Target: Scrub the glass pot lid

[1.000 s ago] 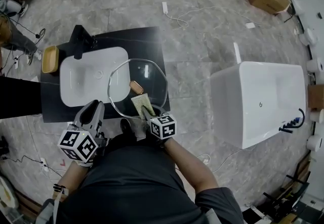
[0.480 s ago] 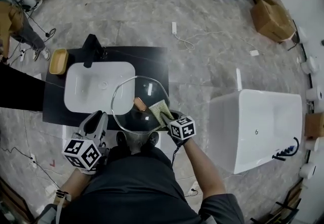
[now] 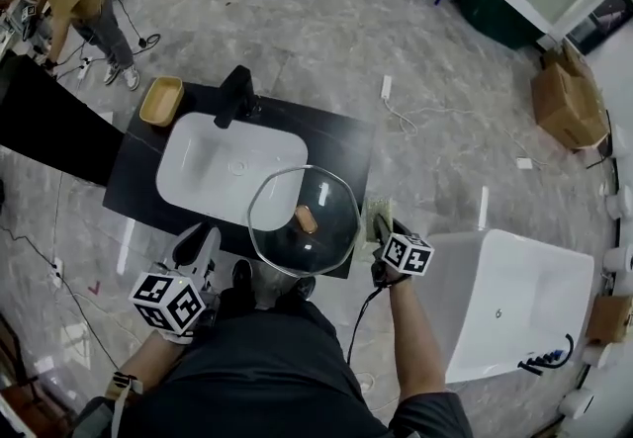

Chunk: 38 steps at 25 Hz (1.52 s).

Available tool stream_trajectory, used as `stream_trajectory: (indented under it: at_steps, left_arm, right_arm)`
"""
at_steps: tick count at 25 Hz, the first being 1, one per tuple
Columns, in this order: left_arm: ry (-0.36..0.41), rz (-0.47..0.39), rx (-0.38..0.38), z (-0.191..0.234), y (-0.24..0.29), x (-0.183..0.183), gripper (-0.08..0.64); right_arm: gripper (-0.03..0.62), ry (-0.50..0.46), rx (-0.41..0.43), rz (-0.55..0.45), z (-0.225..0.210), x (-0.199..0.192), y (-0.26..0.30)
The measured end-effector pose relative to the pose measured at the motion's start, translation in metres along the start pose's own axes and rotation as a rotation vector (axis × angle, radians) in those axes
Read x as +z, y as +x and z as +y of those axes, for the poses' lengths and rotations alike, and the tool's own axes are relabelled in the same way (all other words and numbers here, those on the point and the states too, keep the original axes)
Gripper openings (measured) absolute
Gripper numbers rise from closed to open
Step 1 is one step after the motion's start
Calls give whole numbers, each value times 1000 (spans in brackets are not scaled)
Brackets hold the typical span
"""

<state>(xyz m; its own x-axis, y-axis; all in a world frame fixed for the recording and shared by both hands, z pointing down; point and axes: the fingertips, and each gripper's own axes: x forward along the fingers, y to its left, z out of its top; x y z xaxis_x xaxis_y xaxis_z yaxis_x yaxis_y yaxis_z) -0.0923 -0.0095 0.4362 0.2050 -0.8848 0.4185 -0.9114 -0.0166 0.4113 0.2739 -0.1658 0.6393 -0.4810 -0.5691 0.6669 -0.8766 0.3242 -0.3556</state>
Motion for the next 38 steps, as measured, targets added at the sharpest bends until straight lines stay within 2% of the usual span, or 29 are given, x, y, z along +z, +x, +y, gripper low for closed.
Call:
stream_trajectory:
  at_steps: [5,10,12,18,23,26,28,32,35,38]
  left_arm:
    - [18,20,-29,3,9,-1,71]
    - [82,28,-78,-5,27,9,71]
    - [108,29,-93,-7,33,13,71]
    - [154,34,-82,14,42,16,71]
    - [198,7,-31,56,47,20,71]
    - [209,-5,2,79,45,25,71]
    - [193,-8,25,93,45,28,71]
    - [157,-7,59,112,37,29,71]
    - [134,-2,80,124,32,25,71]
    - [109,0,101,132,26,21,71]
  right_arm:
    - [64,89,-49,-73,10,10,-18]
    - [64,143,-104,-34,31,0,-20]
    - [64,128,-115,-25,41,0,-21]
    - [64,-61,-132,50,71,9,7]
    - [64,-250,-251,100,69,28,41]
    - [64,-320,-288,140,75,32,60]
    - [64,-361,-269,154,91,36,76]
    - [64,-452,-178,169,137,37,107]
    - [64,-506,-106,220,163,32,128]
    - [64,-584,-74,272,178,28,140]
